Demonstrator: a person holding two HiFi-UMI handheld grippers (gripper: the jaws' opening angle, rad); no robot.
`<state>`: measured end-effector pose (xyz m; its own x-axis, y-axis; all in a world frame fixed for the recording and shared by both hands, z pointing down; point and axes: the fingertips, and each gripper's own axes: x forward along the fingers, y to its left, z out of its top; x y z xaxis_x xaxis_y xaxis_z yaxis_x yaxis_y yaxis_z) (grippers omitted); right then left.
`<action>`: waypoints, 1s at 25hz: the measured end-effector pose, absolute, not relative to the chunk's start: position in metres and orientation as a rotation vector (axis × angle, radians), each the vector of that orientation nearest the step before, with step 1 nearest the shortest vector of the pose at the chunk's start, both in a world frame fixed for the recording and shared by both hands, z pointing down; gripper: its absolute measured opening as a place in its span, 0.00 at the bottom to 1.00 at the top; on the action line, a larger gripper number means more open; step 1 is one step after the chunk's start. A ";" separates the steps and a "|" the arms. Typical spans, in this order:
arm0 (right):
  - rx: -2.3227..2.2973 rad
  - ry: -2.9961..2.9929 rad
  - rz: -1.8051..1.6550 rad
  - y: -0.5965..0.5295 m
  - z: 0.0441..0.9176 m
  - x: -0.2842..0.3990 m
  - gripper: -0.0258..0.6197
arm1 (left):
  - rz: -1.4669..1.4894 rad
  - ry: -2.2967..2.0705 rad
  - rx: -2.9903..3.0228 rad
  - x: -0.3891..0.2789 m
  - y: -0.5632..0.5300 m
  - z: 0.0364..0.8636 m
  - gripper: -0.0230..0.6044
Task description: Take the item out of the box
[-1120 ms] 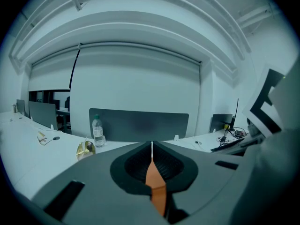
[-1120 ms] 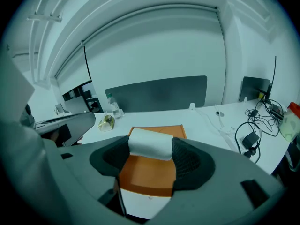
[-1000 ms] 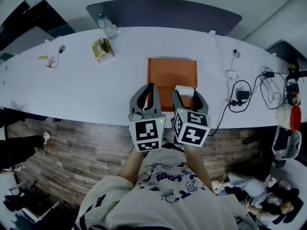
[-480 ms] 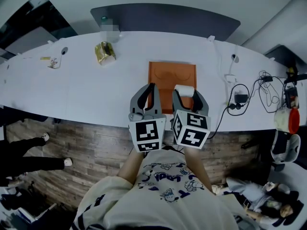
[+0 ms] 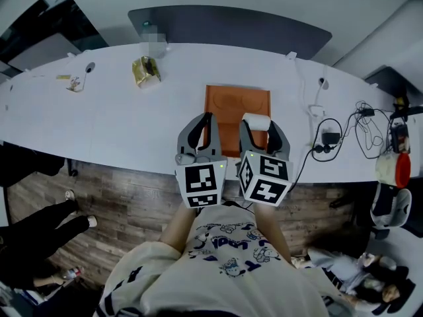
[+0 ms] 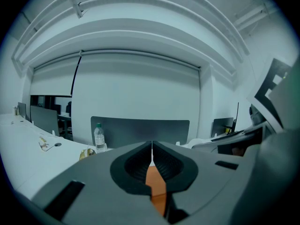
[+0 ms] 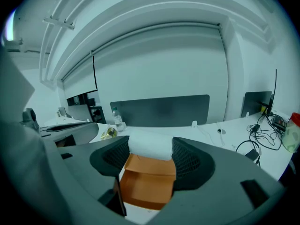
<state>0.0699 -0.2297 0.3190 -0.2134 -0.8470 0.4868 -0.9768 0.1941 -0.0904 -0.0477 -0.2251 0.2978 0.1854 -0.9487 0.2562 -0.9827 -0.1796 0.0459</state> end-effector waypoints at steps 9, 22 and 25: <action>1.726 -2.177 0.532 -0.231 0.312 0.066 0.48 | 0.237 -1.893 2.244 -0.056 -0.226 0.296 0.07; 1.740 -2.192 0.524 -0.231 0.308 0.071 0.48 | 0.234 -1.892 2.246 -0.055 -0.225 0.294 0.07; 1.738 -2.192 0.522 -0.230 0.309 0.069 0.48 | 0.233 -1.894 2.245 -0.056 -0.223 0.294 0.07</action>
